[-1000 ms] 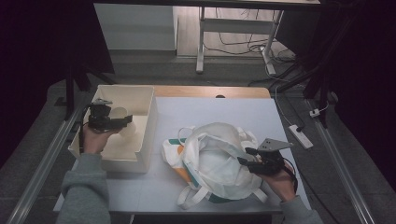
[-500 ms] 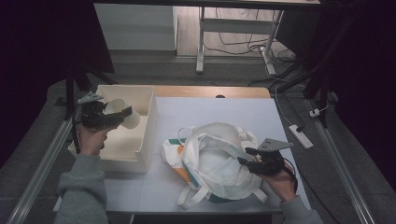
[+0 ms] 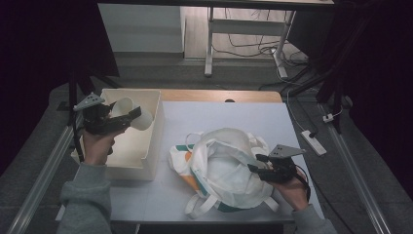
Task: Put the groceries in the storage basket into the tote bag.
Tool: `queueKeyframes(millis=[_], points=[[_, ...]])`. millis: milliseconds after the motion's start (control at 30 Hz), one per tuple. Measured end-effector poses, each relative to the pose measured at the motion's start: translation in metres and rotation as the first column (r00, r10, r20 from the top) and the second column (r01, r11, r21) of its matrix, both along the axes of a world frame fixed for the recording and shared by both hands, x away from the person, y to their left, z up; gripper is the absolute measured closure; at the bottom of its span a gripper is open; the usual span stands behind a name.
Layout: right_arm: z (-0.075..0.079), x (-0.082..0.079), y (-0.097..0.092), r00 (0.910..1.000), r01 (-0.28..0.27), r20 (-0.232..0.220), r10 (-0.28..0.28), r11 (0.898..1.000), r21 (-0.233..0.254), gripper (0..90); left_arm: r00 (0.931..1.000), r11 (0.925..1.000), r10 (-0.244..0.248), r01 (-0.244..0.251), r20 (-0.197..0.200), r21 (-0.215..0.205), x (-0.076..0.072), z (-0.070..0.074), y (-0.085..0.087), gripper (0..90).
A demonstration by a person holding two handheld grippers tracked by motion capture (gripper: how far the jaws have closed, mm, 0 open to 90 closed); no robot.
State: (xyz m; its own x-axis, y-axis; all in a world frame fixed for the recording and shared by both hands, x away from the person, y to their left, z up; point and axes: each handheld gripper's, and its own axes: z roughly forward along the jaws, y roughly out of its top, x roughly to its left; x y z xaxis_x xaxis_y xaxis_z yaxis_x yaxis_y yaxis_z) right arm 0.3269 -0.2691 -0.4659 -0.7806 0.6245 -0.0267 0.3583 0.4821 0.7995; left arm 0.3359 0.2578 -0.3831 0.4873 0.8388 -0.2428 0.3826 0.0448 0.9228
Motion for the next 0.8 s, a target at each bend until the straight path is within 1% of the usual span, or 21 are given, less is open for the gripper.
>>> queueKeyframes(millis=[133,200,333,433,533,633,700,800], points=[[0.000,0.000,0.000,1.0000,-0.001,0.001,0.001,1.000,0.000,46.4,0.9990,0.9988,-0.042,0.042,0.014,-0.025,-0.003,0.004,-0.006,19.2],[0.000,0.000,0.000,1.0000,-0.001,0.000,0.001,1.000,-0.001,46.4,0.9973,0.9967,-0.070,0.071,0.019,-0.039,-0.004,0.006,-0.010,19.2],[0.000,0.000,0.000,1.0000,-0.001,0.000,0.001,1.000,-0.001,46.4,0.9923,0.9915,-0.121,0.122,0.025,-0.046,-0.007,0.009,-0.021,19.2],[0.000,0.000,0.000,1.0000,0.000,0.000,0.000,1.000,0.000,46.3,0.9871,0.9863,-0.157,0.158,0.031,-0.046,-0.009,0.012,-0.030,19.2],[0.000,0.000,0.000,1.0000,-0.002,0.000,0.002,1.000,-0.001,46.3,0.9796,0.9792,-0.198,0.199,0.036,-0.038,-0.012,0.014,-0.041,19.2],[0.000,0.000,0.001,1.0000,-0.003,0.001,0.003,1.000,0.000,46.2,0.9685,0.9679,-0.246,0.248,0.038,-0.043,-0.013,0.015,-0.054,19.2],[0.000,0.000,0.001,1.0000,-0.003,0.001,0.003,1.000,0.000,46.0,0.9629,0.9628,-0.267,0.269,0.036,-0.031,-0.013,0.015,-0.063,19.2],[0.000,0.000,0.002,1.0000,-0.006,0.001,0.006,1.000,-0.001,45.3,0.9522,0.9523,-0.304,0.305,0.029,-0.016,-0.013,0.013,-0.078,19.2]])
